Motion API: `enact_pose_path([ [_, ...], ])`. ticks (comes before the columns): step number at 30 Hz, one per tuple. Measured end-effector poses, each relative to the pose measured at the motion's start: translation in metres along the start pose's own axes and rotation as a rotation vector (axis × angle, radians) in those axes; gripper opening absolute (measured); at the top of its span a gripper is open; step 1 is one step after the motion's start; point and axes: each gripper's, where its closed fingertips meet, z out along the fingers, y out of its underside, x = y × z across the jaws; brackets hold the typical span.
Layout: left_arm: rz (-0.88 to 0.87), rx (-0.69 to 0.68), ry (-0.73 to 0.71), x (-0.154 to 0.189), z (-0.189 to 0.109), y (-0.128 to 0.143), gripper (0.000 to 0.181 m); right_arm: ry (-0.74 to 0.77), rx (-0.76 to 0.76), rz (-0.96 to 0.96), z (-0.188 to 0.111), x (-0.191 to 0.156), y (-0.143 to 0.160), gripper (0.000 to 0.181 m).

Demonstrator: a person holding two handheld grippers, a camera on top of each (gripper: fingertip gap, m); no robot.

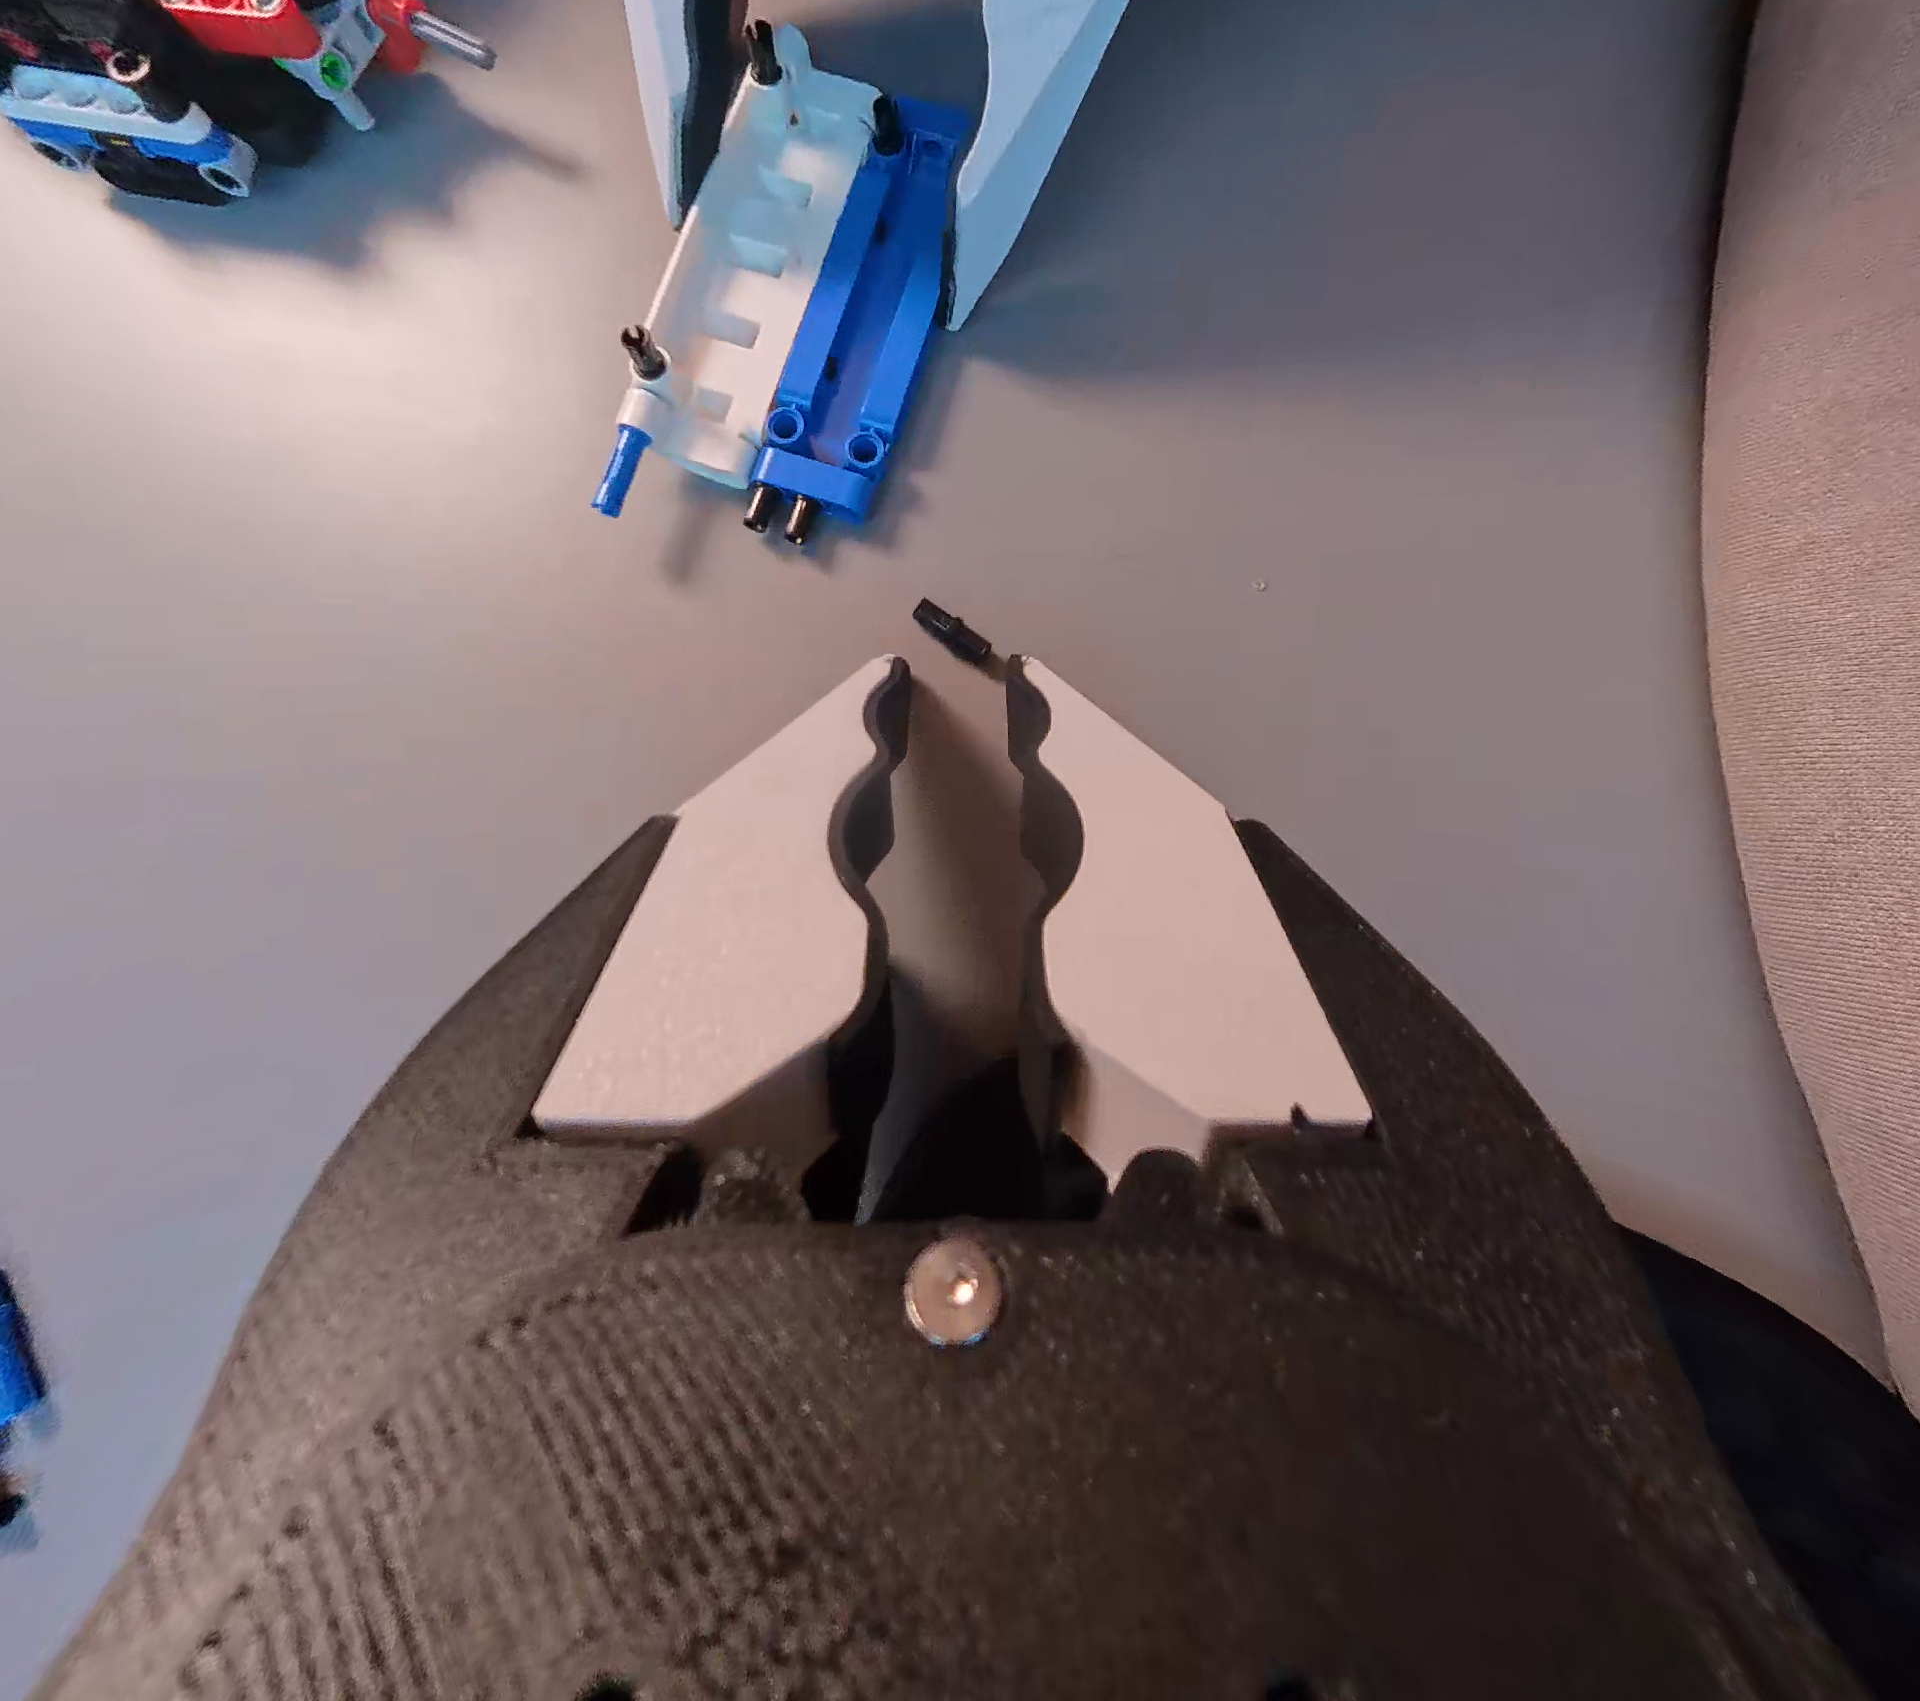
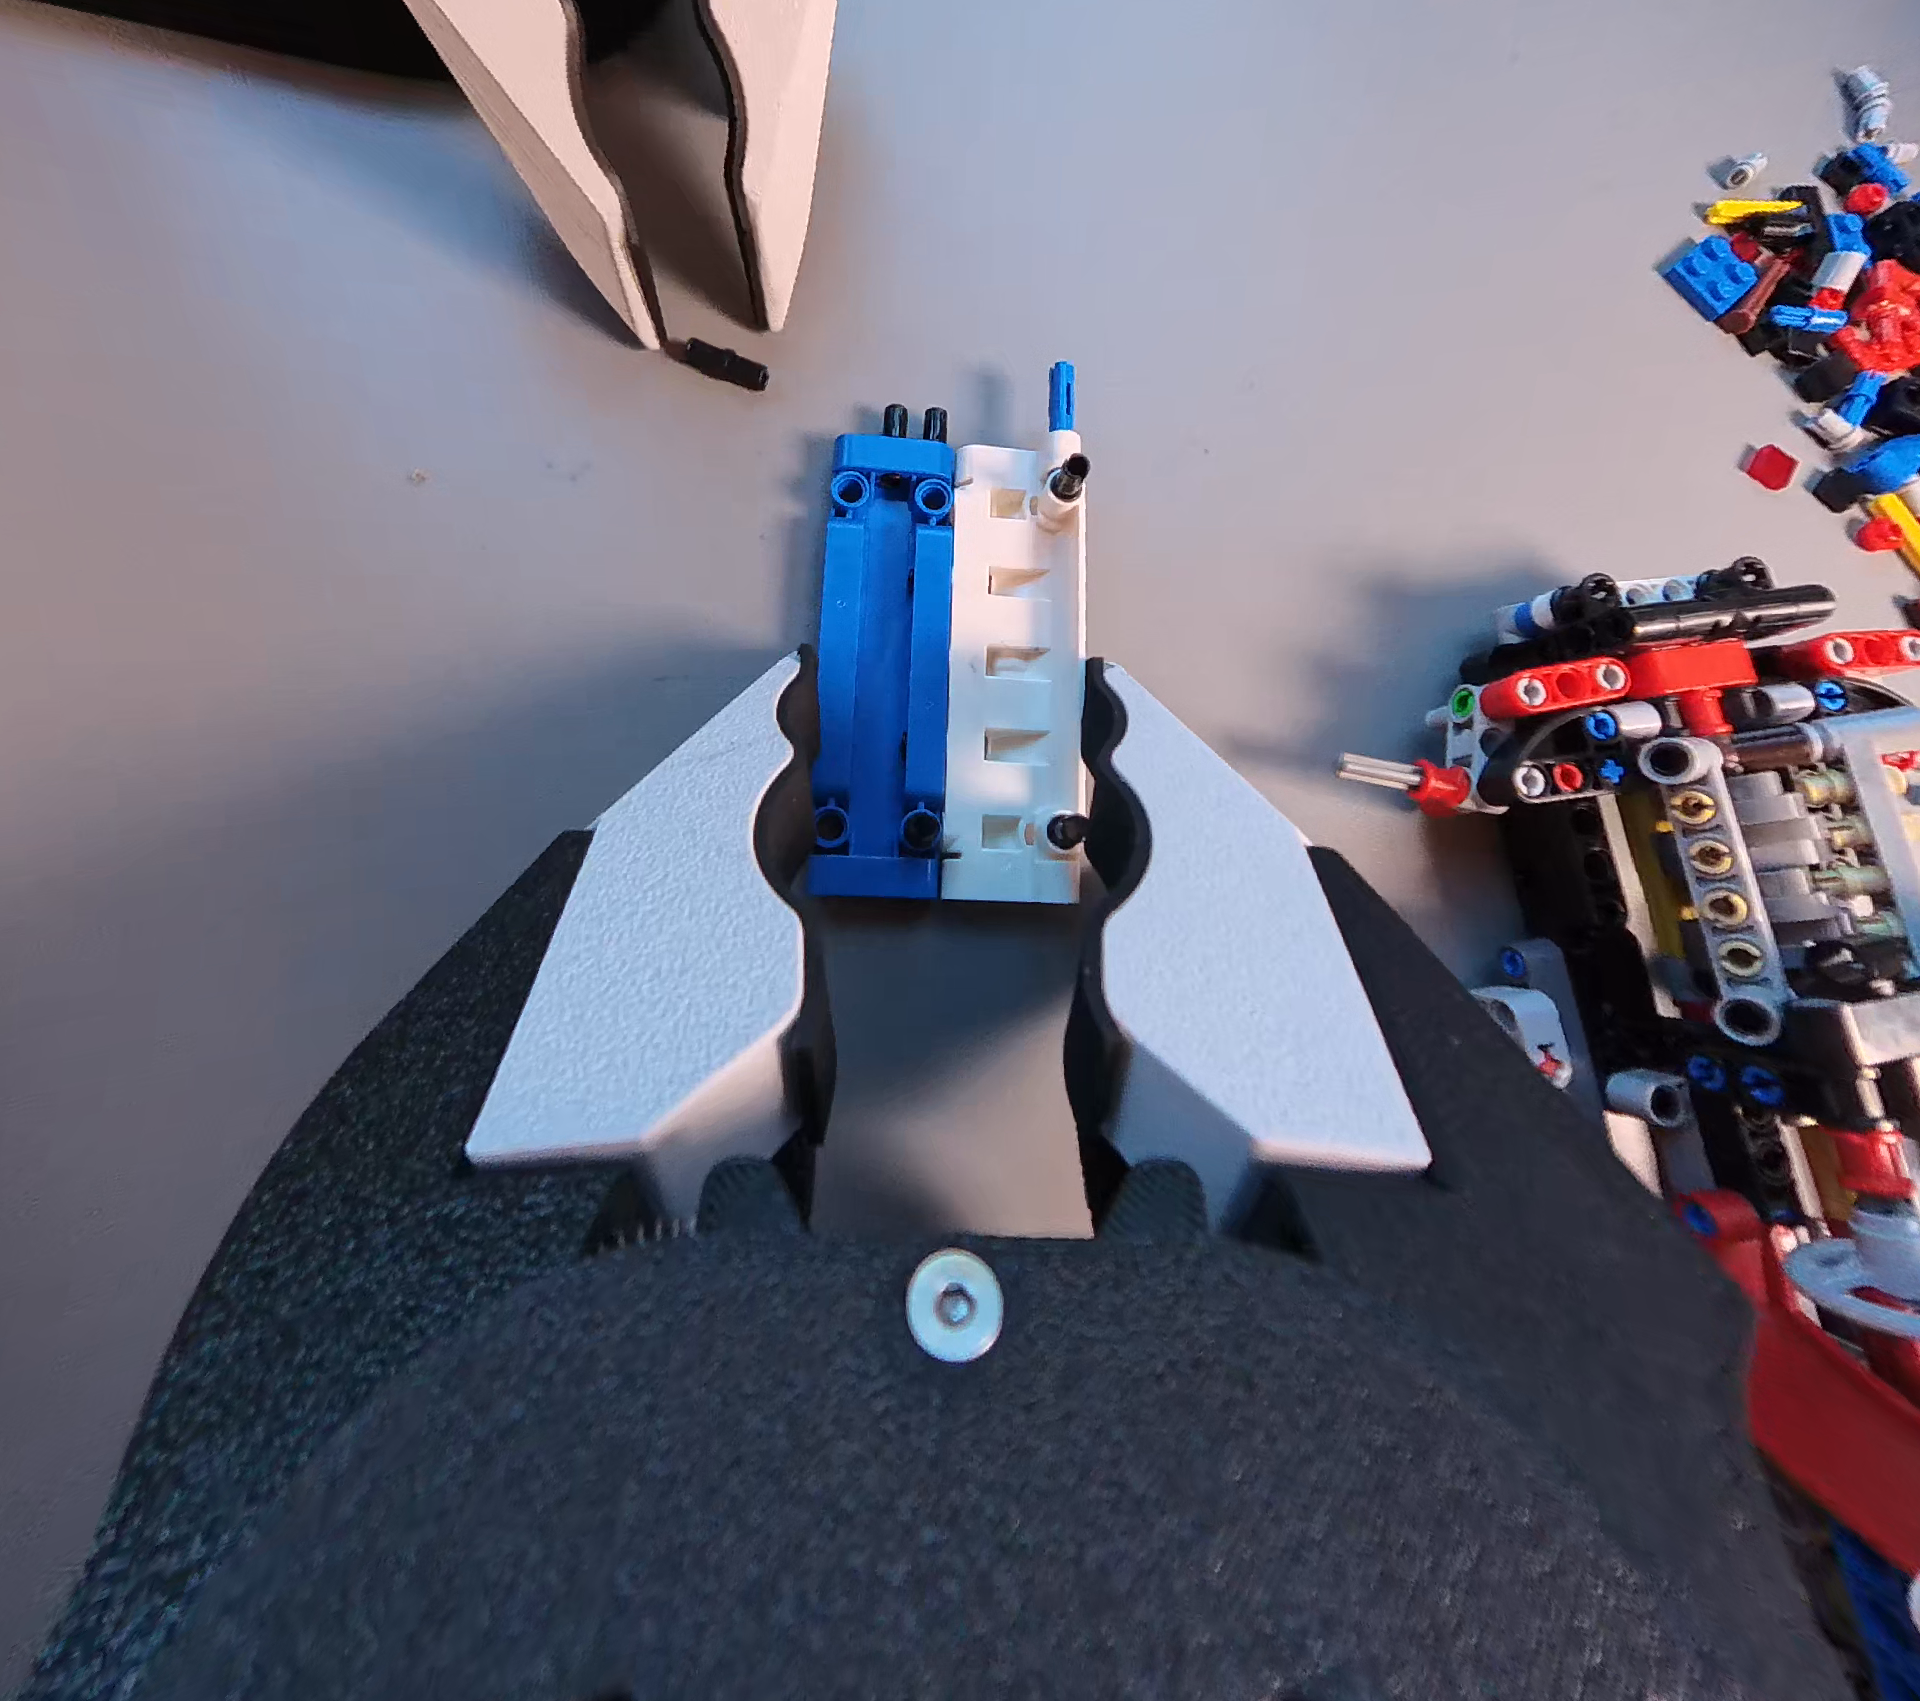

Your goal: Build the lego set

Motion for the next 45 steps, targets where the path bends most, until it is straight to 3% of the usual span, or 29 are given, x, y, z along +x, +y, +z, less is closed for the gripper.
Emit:
enact_pose_path([
  [10, -0.002, 0.000, -0.045, -0.011, -0.001, 0.000, 0.001, 0.007, 0.024, -0.018, 0.000, 0.000, -0.001, 0.049],
  [14, -0.017, 0.003, -0.019, -0.009, -0.003, 0.001, 0.011, 0.006, 0.031, -0.024, -0.001, 0.000, -0.001, 0.049],
  [28, -0.030, 0.015, 0.045, -0.002, 0.000, -0.001, 0.012, 0.003, 0.034, -0.023, -0.001, 0.000, 0.000, 0.049],
  [37, -0.017, 0.016, 0.039, -0.004, 0.005, -0.006, 0.003, 0.003, 0.035, -0.023, -0.001, 0.000, 0.000, 0.049],
  [41, 0.040, 0.018, -0.023, -0.019, 0.006, -0.008, 0.001, -0.005, 0.043, -0.038, -0.001, -0.001, 0.000, 0.049],
  [45, 0.100, 0.052, 0.012, -0.024, 0.011, -0.014, 0.001, -0.013, 0.041, -0.040, -0.001, -0.001, 0.000, 0.049],
])
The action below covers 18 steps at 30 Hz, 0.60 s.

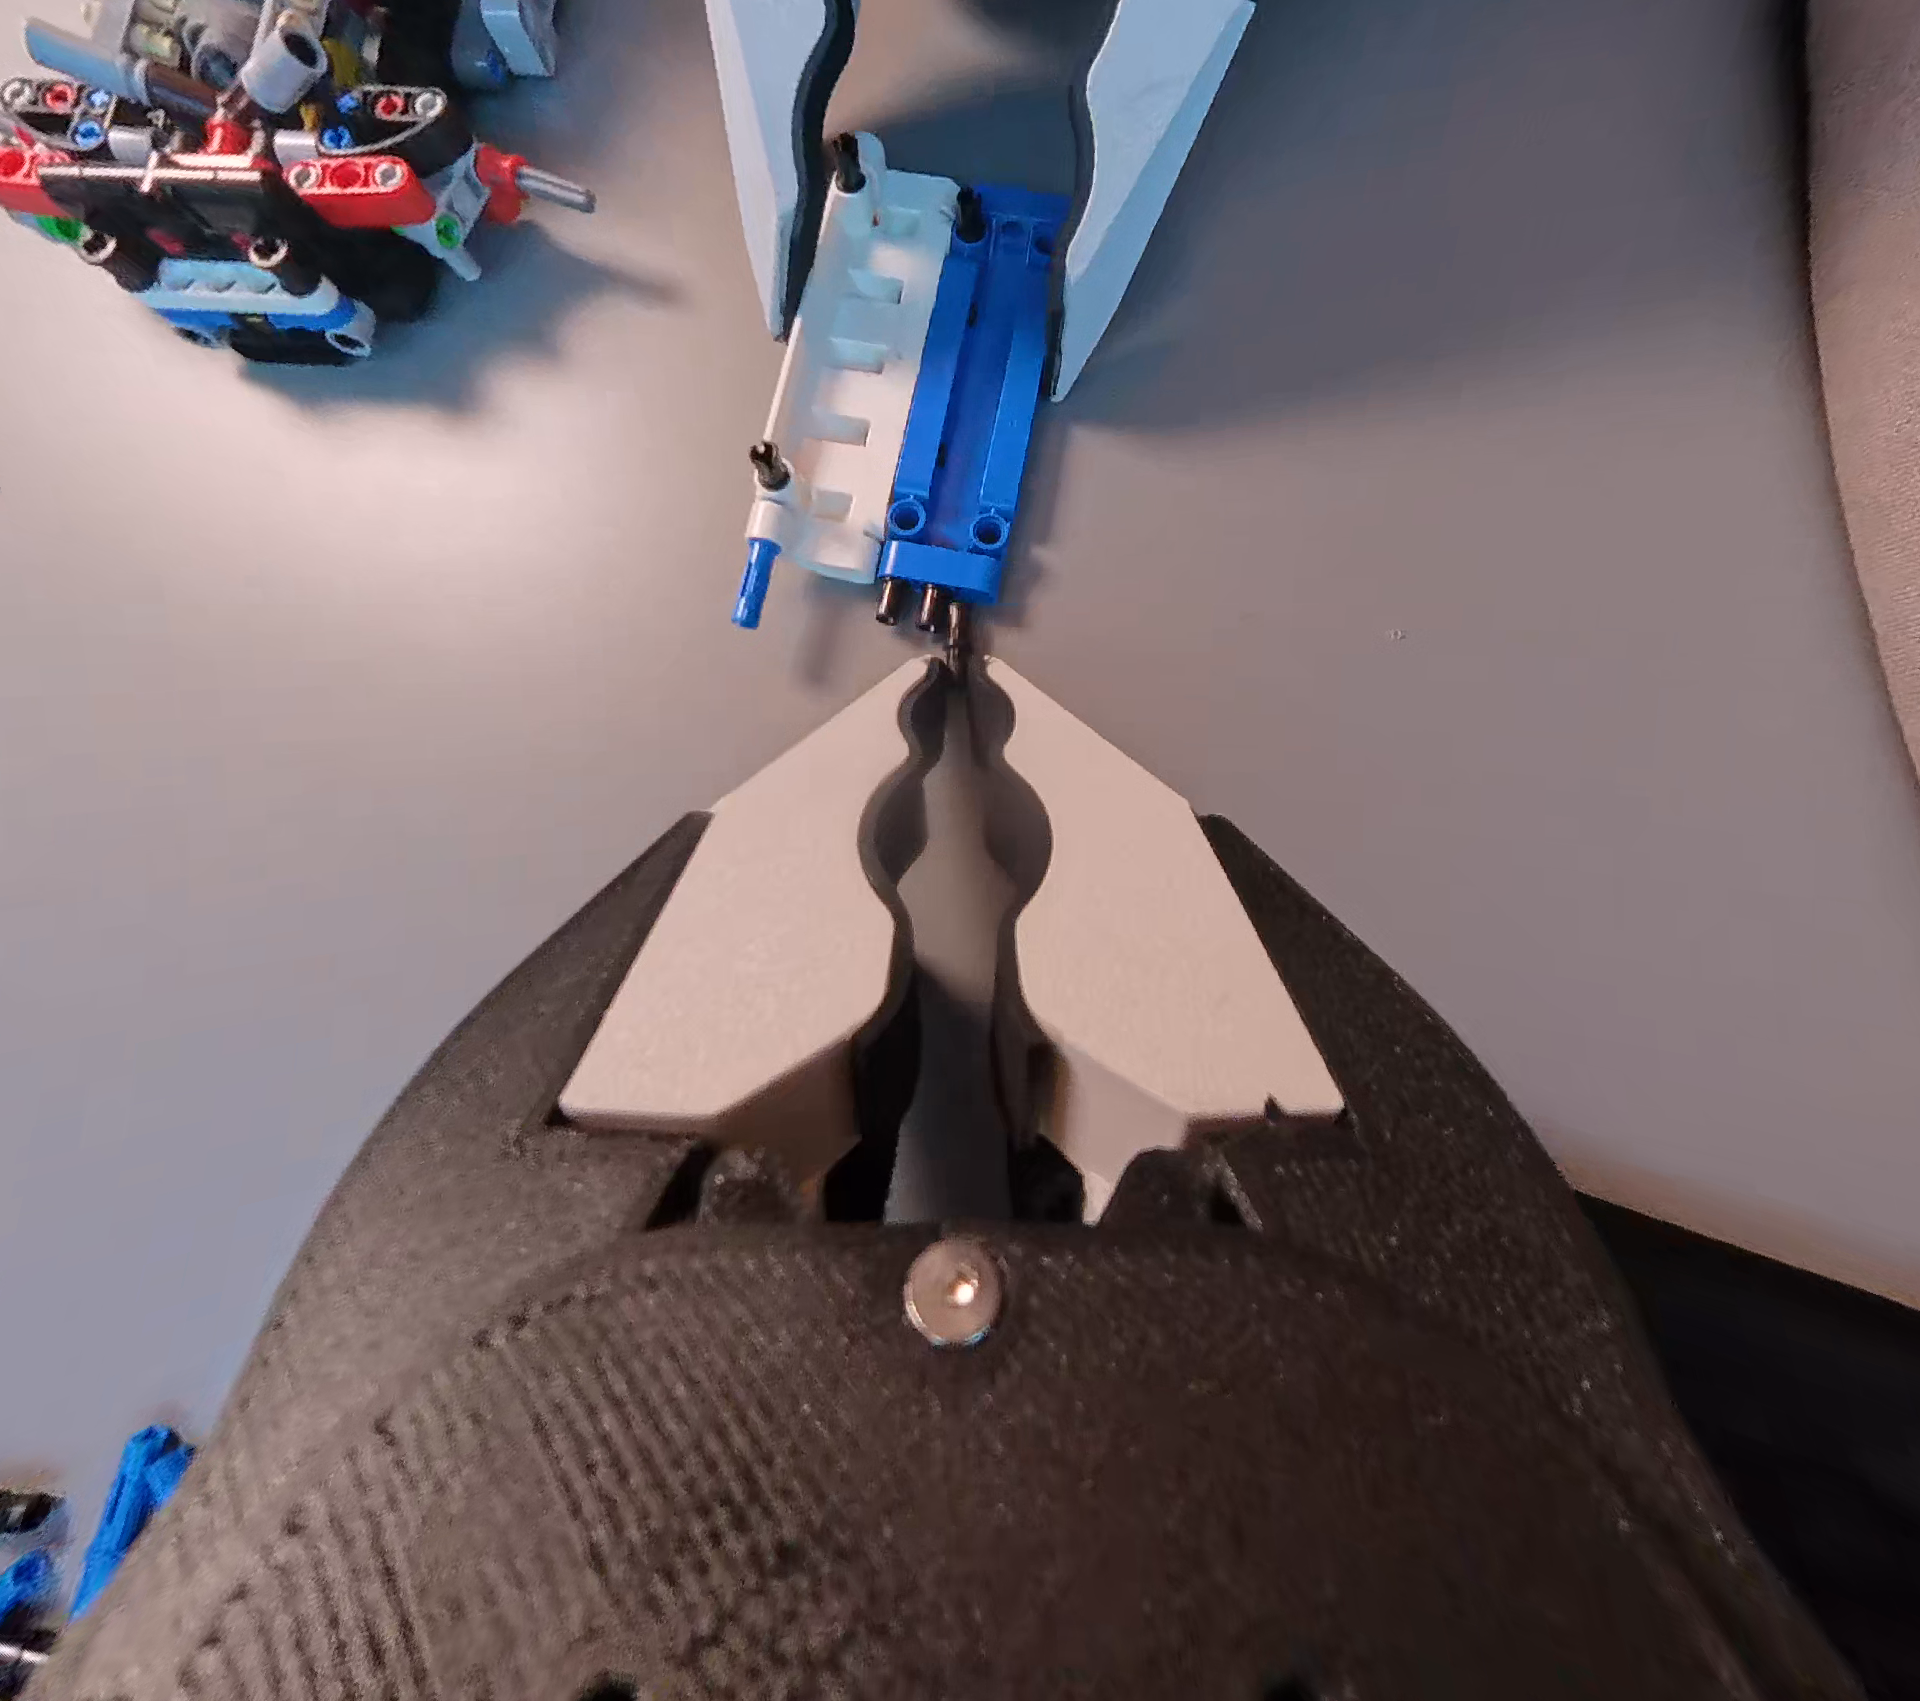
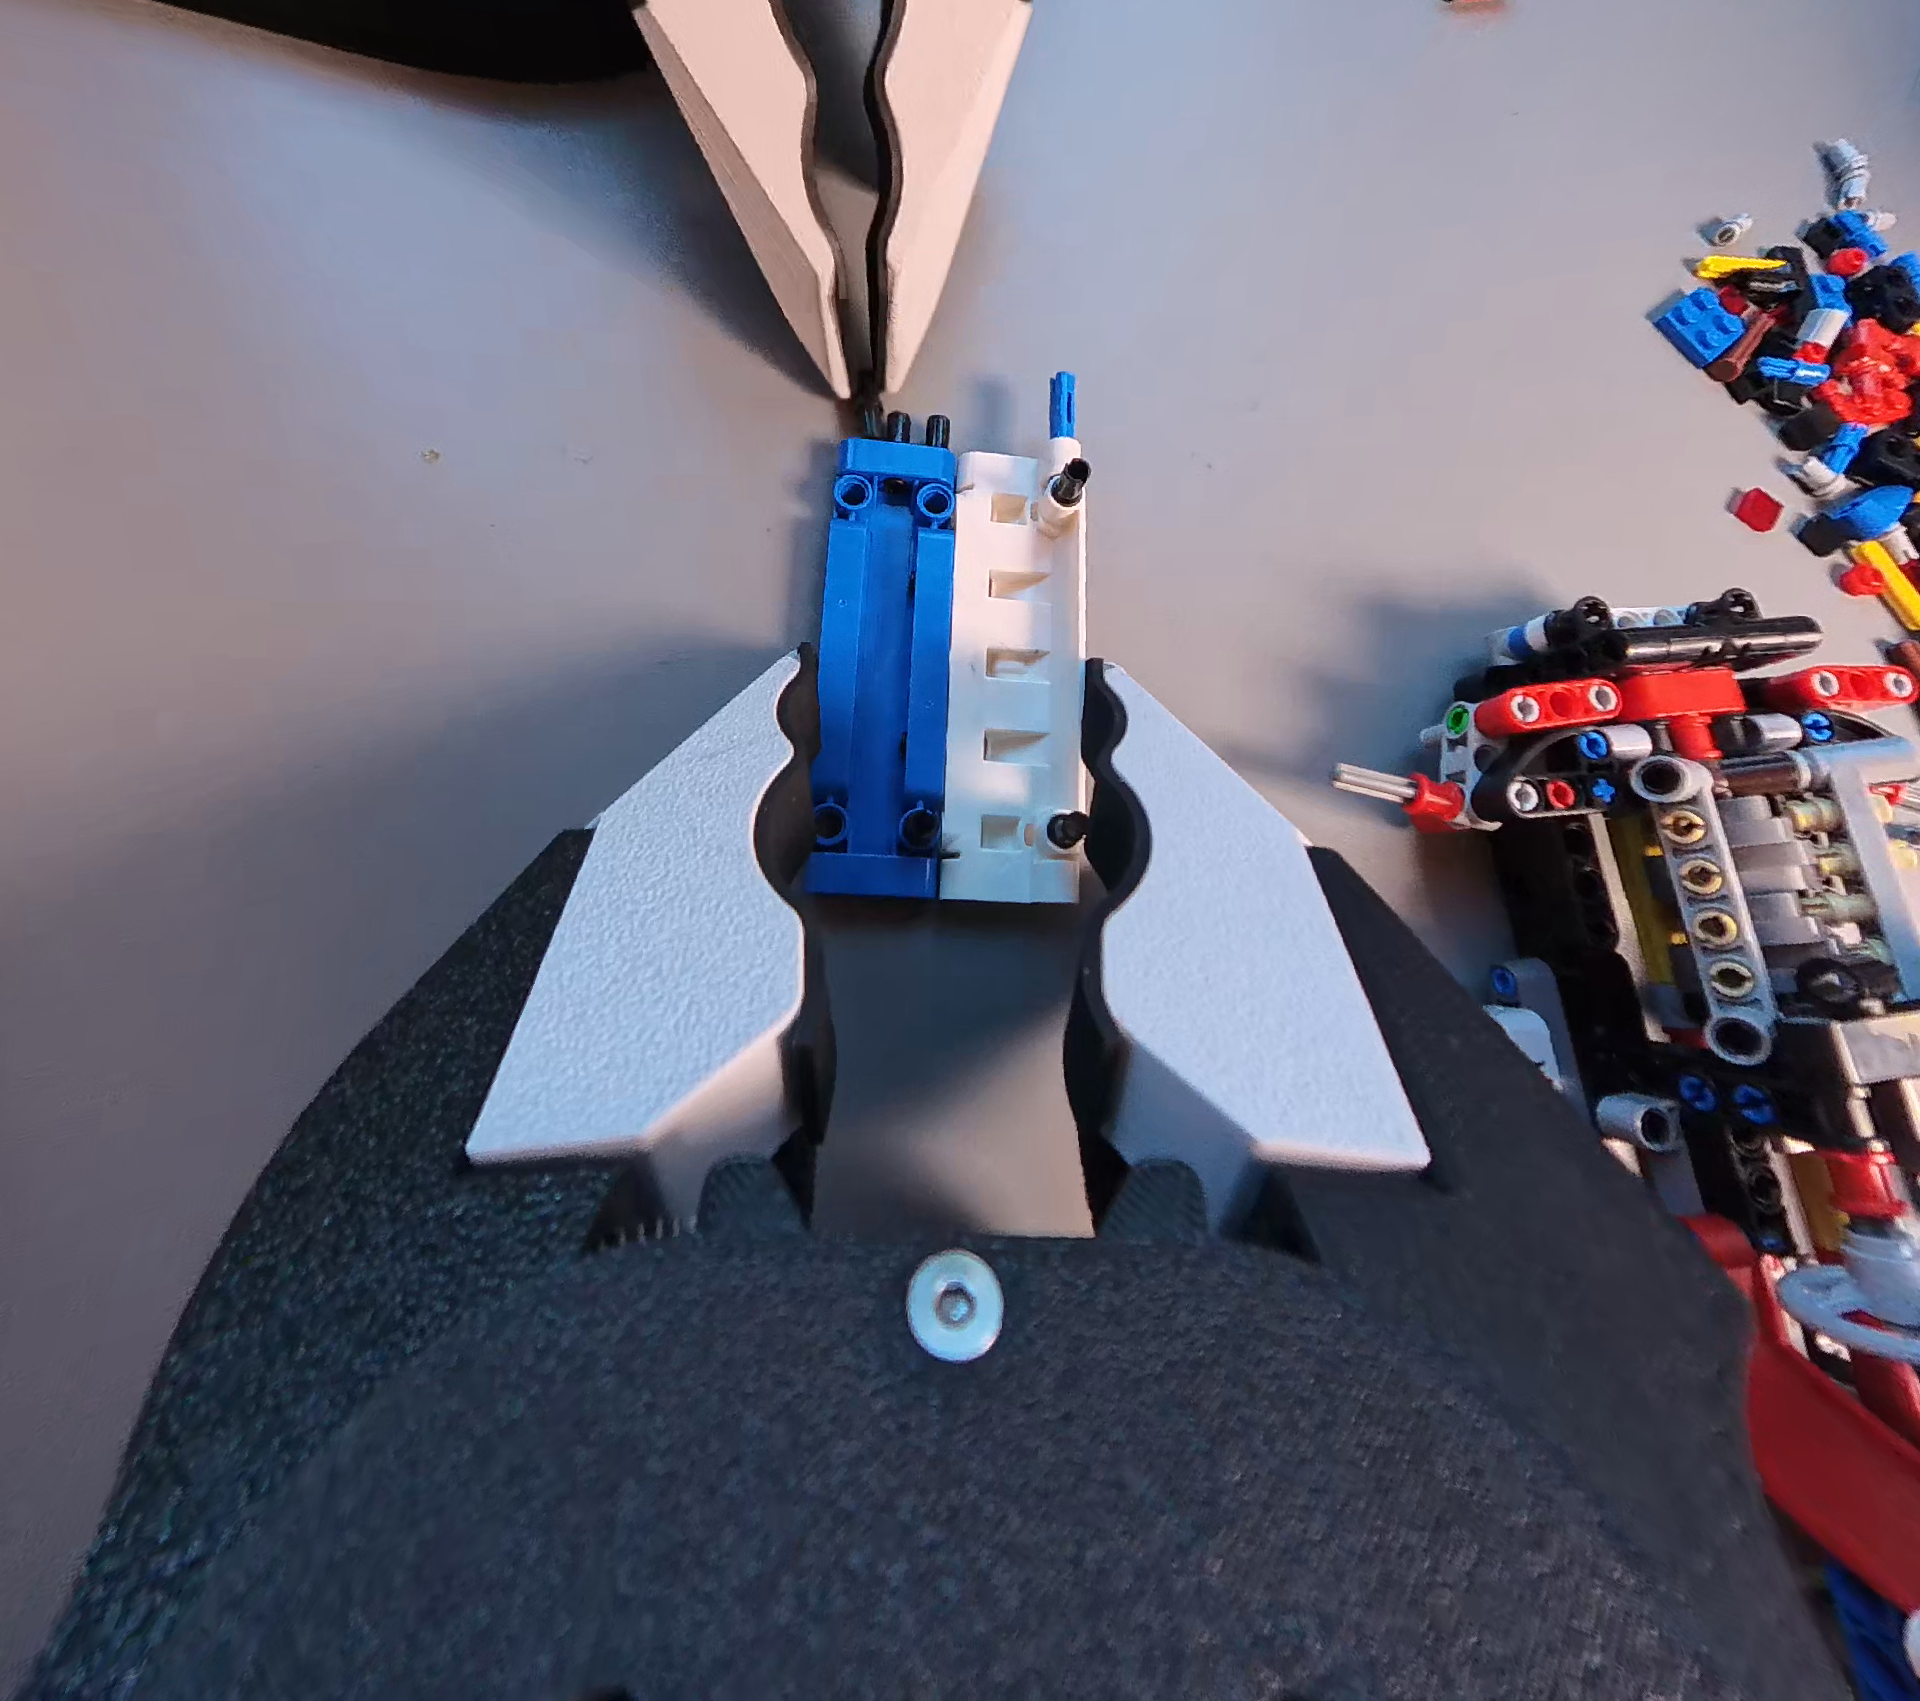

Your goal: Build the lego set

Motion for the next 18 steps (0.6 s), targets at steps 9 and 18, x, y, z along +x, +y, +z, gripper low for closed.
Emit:
enact_pose_path([
  [9, 0.086, 0.060, -0.013, 0.0027, 0.0011, -0.0021, 0.001, -0.006, 0.000, 0.003, -0.0002, -0.0002, 0.0003, 0.049],
  [18, 0.120, 0.095, -0.042, 0.0024, 0.0019, -0.0042, 0.001, -0.012, 0.005, 0.000, -0.0003, -0.0005, 0.0001, 0.049],
])
